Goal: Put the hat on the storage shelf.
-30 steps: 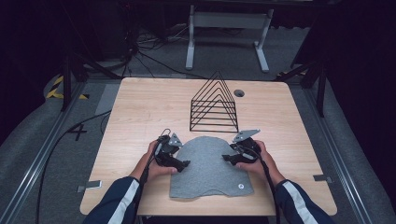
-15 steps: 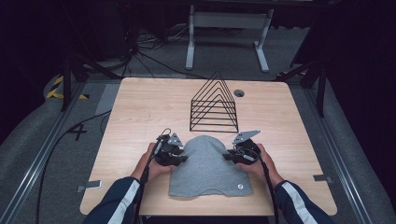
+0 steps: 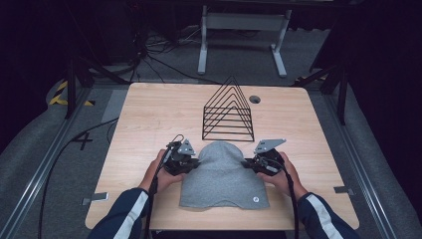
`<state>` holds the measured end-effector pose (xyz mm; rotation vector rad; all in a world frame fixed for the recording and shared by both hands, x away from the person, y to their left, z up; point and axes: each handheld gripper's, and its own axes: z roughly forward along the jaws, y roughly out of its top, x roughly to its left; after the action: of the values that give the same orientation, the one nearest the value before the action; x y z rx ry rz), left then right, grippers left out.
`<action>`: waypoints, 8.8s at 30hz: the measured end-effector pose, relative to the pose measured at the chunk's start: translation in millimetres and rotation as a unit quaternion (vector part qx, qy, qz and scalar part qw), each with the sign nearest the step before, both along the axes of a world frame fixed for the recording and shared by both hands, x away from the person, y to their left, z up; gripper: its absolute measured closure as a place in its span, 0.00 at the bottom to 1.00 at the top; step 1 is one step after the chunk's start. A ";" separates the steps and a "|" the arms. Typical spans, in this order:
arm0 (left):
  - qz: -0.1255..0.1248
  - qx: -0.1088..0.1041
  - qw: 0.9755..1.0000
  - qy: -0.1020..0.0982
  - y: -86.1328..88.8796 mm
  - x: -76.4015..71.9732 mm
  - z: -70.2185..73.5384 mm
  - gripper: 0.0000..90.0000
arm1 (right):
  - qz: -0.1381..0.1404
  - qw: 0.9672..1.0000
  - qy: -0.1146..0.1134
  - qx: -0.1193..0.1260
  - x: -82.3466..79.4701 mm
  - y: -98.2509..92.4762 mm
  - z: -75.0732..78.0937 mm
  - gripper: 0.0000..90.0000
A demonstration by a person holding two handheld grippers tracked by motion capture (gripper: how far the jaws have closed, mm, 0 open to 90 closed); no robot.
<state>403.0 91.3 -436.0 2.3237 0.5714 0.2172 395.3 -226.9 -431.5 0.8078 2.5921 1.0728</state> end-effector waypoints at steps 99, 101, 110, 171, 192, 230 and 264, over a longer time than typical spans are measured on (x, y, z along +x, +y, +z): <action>0.023 -0.092 0.981 -0.171 -26.8 104.8 219.9 0.94 | -0.066 0.976 -0.200 0.064 92.2 -16.0 220.6 0.94; 0.017 -0.086 0.980 -0.176 -25.4 100.1 219.4 0.94 | -0.061 0.976 -0.199 0.068 88.4 -17.0 220.7 0.94; 0.010 -0.101 0.978 -0.185 -16.7 83.7 227.4 0.94 | -0.045 0.974 -0.212 0.068 71.6 -12.3 228.3 0.94; 0.035 -0.026 0.996 -0.073 -30.5 111.5 64.5 0.94 | -0.075 0.995 -0.070 0.013 107.9 -8.9 65.9 0.94; 0.051 -0.018 0.997 -0.056 -39.4 120.1 27.6 0.94 | -0.112 0.992 -0.059 0.027 114.9 -18.4 28.7 0.94; 0.046 0.036 0.991 -0.119 -10.0 90.3 87.4 0.86 | -0.117 0.988 -0.099 -0.018 92.3 -24.2 77.0 0.81; 0.025 0.106 0.988 -0.110 61.9 25.8 79.6 0.78 | -0.085 0.990 -0.083 -0.078 51.5 -42.8 82.4 0.67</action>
<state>428.8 153.2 -356.5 2.4463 0.5163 0.5763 446.8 -269.7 -349.1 0.8457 2.3844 0.8383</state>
